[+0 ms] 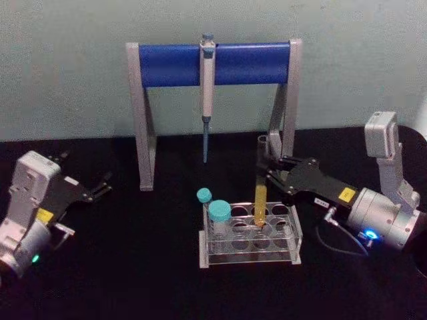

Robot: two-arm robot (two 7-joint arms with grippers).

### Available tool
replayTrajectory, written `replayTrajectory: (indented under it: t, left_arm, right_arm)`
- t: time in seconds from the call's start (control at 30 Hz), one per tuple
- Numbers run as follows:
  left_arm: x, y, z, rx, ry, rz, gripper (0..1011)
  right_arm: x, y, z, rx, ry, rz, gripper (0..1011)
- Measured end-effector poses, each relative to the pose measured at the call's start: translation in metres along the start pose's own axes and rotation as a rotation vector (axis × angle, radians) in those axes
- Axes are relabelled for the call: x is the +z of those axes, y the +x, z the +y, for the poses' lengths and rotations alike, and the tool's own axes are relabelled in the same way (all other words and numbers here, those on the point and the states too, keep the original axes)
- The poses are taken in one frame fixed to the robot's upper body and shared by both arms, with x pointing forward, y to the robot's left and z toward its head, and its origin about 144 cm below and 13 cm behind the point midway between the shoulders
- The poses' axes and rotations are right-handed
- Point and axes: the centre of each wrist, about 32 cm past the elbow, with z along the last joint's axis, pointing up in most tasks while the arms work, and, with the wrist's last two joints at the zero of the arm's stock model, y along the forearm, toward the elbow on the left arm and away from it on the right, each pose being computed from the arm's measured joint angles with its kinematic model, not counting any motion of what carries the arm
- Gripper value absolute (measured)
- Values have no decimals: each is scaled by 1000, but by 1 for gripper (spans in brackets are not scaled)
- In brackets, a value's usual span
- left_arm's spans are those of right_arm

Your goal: Pick up the test tube from the test tube rack, shake it, then place it back into the test tube rack.

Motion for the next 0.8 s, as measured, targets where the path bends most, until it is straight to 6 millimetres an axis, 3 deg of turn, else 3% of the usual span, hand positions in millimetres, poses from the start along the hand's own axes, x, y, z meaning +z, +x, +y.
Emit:
replayTrajectory:
  t: [0.8]
  left_arm:
    - [0, 0, 0, 0, 0, 0, 1001]
  right_arm:
    - [-8, 3, 7, 11, -48, 18, 227]
